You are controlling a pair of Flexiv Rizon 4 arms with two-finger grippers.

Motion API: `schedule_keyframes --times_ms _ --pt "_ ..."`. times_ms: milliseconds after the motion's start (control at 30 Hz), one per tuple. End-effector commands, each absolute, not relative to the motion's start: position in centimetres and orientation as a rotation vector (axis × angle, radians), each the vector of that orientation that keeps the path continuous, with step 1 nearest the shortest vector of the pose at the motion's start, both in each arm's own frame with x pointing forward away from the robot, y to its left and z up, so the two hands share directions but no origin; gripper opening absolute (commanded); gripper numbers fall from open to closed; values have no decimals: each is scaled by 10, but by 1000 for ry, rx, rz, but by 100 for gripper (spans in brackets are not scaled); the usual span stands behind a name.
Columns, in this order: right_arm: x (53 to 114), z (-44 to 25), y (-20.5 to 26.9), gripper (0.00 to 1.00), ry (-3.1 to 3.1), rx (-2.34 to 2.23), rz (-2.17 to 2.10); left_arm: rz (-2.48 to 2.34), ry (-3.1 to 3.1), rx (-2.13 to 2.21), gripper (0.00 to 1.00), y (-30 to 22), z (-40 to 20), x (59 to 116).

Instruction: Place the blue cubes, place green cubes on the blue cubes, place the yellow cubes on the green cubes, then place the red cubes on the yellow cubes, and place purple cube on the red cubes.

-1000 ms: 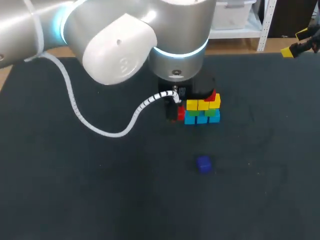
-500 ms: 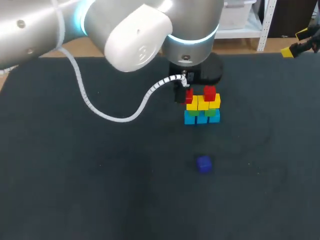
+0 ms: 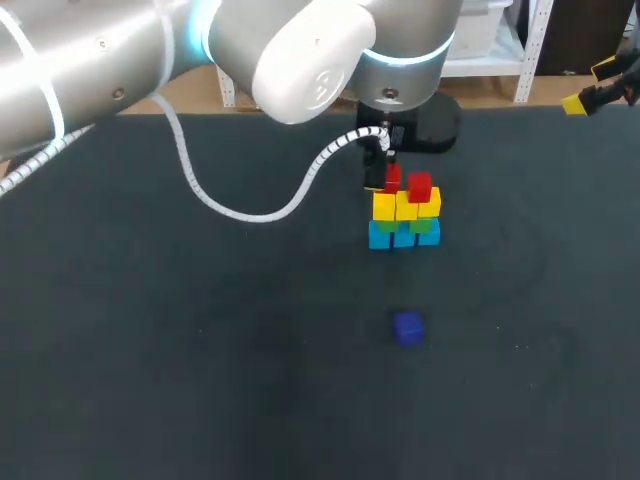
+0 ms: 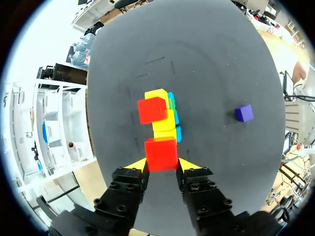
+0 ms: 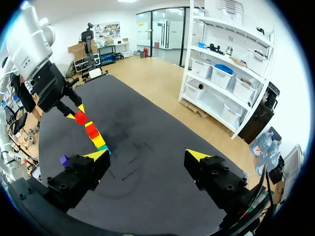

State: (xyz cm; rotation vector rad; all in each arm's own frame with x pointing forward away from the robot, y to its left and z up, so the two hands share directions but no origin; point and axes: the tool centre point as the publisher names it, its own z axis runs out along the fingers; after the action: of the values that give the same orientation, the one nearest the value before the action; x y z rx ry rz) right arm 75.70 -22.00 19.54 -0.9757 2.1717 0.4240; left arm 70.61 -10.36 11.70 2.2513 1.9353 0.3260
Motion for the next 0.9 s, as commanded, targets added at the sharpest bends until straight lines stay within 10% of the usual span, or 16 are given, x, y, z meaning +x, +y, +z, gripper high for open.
schedule_keyframes --times_ms 33,900 --pt "759 195 -220 100 2169 -978 430 296 1939 2265 0 -107 109 714" --pt "759 195 -220 100 2169 -978 430 77 2001 2268 0 -104 103 719"
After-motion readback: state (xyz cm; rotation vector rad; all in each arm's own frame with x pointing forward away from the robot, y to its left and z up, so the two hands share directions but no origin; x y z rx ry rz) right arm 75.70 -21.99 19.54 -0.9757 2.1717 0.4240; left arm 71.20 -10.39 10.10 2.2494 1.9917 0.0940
